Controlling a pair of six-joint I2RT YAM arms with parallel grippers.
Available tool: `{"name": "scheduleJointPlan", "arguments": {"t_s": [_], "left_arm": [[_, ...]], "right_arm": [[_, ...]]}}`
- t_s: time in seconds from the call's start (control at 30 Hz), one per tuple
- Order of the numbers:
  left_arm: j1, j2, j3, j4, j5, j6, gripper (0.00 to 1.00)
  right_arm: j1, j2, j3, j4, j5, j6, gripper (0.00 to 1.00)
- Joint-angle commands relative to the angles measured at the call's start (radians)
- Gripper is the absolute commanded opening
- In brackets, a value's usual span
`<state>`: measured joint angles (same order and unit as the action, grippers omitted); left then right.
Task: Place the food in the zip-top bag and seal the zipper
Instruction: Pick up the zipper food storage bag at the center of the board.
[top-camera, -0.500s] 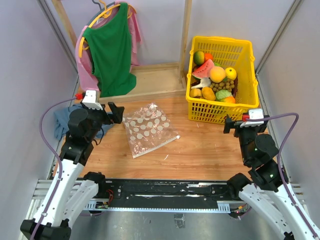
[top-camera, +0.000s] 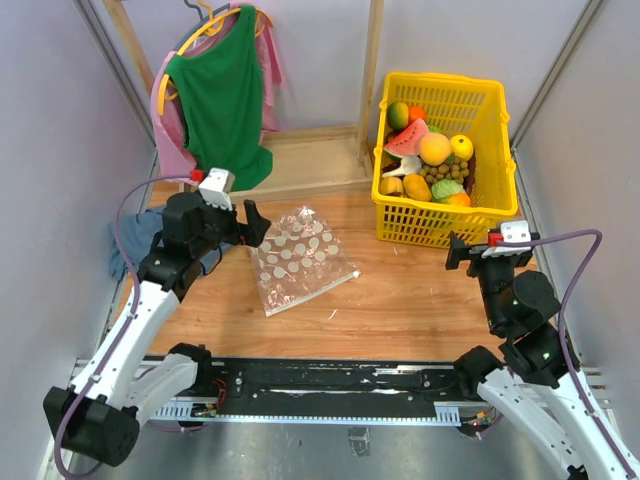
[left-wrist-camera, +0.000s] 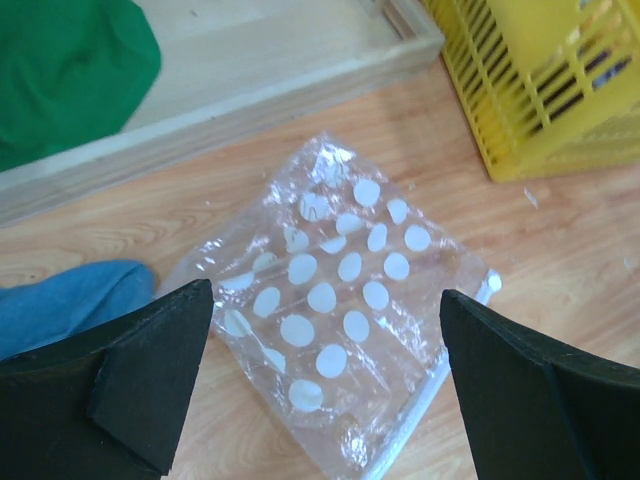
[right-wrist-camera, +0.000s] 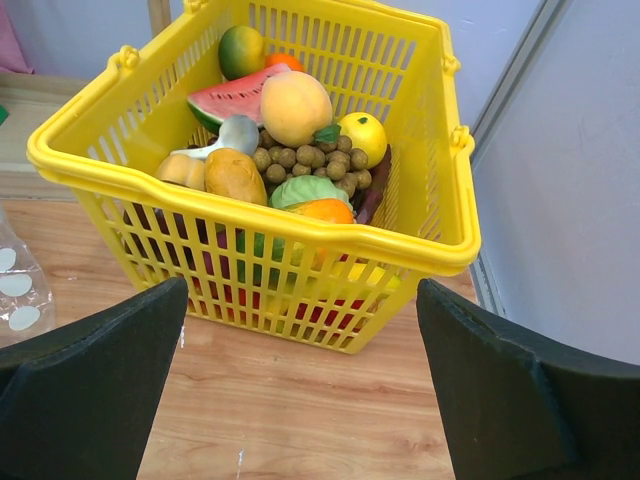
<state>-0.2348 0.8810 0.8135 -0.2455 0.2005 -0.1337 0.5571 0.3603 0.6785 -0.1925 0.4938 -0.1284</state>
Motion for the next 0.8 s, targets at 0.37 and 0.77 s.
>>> {"name": "scheduleJointPlan", "arguments": {"t_s": [0.37, 0.77], "left_arm": [[-0.449, 0.333, 0.157, -0.251, -0.289, 0.207, 0.98], [-0.708, 0.585, 0.172, -0.342, -0.453, 0.253, 0.88]], "right_arm": [[0.018, -0.036, 0.03, 0.002, -0.132, 0.044, 0.98], [0.02, -0.073, 0.021, 0.007, -0.128, 0.044, 0.98]]}}
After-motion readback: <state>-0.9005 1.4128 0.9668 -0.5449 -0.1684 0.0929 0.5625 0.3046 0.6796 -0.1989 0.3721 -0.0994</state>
